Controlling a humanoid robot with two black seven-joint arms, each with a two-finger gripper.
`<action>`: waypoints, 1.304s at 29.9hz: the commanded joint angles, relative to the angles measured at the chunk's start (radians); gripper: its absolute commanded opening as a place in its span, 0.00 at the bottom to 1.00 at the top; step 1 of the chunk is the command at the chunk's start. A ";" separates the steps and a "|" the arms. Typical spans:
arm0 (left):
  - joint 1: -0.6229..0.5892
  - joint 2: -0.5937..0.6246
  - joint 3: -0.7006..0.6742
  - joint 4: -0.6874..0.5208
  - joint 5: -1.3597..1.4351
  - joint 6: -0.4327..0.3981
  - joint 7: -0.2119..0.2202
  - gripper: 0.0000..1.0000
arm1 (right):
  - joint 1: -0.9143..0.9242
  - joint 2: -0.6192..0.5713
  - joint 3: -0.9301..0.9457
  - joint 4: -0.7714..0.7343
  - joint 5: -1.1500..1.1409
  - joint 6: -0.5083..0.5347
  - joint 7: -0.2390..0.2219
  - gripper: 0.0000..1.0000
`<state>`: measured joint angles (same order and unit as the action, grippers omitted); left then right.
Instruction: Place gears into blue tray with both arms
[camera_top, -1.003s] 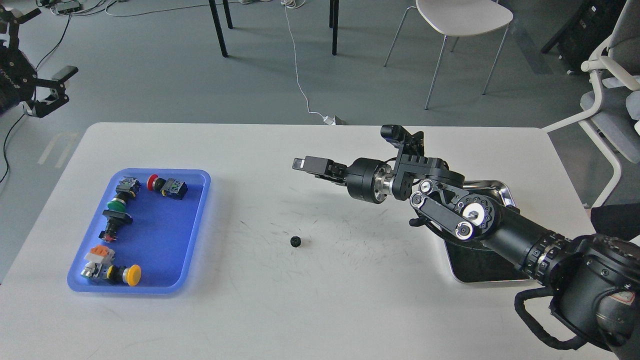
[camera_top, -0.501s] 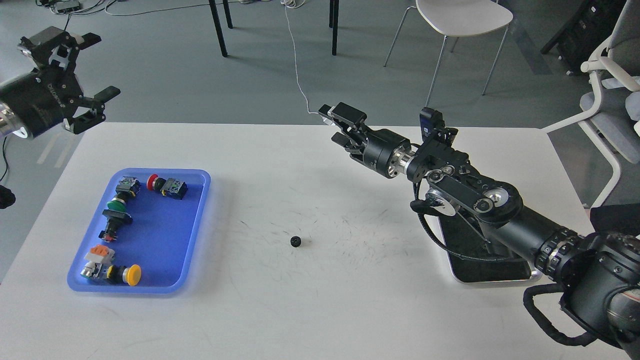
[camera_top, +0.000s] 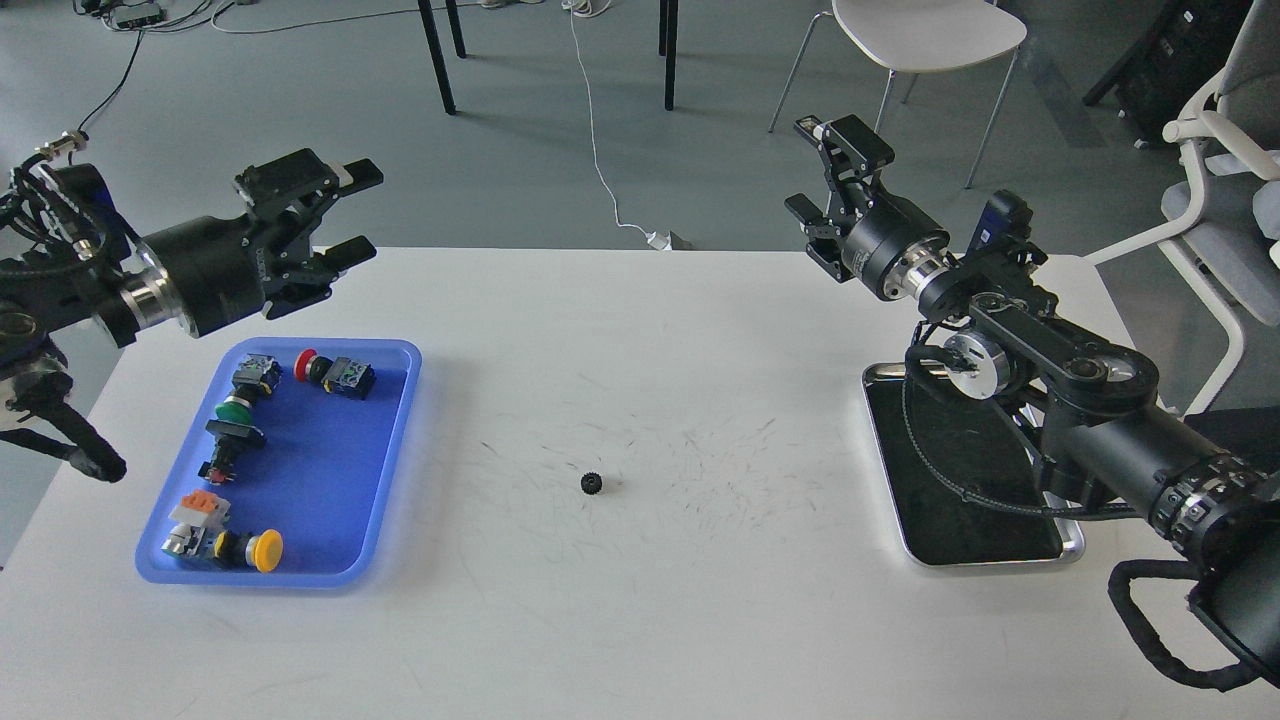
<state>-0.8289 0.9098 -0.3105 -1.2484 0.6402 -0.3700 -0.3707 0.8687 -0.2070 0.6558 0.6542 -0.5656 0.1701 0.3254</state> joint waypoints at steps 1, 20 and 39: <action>0.011 -0.008 0.002 -0.058 0.107 0.040 -0.001 0.99 | -0.034 -0.023 0.053 0.002 0.044 -0.004 0.001 0.94; -0.039 -0.112 0.083 -0.198 0.542 0.215 0.213 0.96 | -0.103 -0.112 0.185 0.010 0.065 -0.015 0.007 0.96; -0.019 -0.111 0.117 -0.195 1.060 0.298 -0.050 0.92 | -0.097 -0.187 0.199 0.039 0.064 -0.014 0.007 0.96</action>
<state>-0.8493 0.7981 -0.1993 -1.4399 1.4951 -0.0807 -0.4179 0.7712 -0.3755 0.8549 0.6946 -0.5002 0.1553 0.3325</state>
